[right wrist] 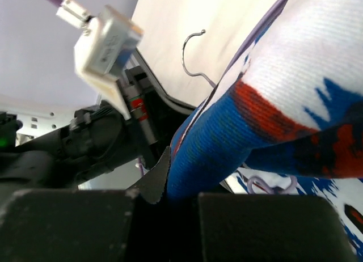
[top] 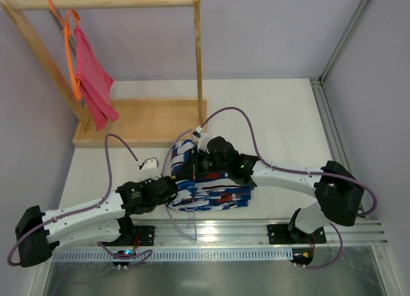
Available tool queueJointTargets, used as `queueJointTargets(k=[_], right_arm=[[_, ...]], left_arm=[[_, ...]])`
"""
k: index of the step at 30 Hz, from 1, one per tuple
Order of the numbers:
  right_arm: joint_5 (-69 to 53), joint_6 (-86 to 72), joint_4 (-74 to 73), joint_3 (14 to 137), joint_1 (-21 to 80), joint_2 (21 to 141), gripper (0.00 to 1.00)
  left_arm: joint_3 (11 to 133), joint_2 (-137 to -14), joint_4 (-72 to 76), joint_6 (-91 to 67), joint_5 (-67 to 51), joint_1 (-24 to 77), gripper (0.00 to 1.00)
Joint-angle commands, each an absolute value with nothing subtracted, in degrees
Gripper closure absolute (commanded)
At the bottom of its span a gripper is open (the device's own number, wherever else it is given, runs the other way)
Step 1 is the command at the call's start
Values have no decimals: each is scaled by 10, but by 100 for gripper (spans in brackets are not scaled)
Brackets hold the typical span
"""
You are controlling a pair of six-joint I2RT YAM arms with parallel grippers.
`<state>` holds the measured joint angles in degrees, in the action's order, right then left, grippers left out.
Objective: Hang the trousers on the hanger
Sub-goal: Place trousers on hanger
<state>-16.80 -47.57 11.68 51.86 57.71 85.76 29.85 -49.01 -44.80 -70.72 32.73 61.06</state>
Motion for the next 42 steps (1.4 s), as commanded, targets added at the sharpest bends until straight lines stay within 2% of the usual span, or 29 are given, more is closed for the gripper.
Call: queueJointTargets(k=[1, 7, 11, 18, 26, 34, 42], right_arm=[[-163, -417, 112, 524, 574, 789, 96], [-179, -366, 44, 499, 551, 741, 96], [-202, -357, 35, 429, 509, 696, 96], [-239, -329, 19, 309, 358, 611, 96], [-236, -323, 33, 253, 322, 642, 96], [-217, -294, -90, 315, 321, 611, 96], [-306, -333, -54, 337, 330, 587, 96]], left_arm=[[288, -539, -399, -723, 329, 606, 100], [258, -562, -352, -729, 307, 582, 100], [258, -566, -354, -723, 308, 569, 100], [251, -599, -347, -722, 310, 560, 100], [273, -649, -291, -703, 311, 563, 100], [269, -654, -252, -702, 310, 562, 100], [313, -668, -184, -657, 272, 570, 100]])
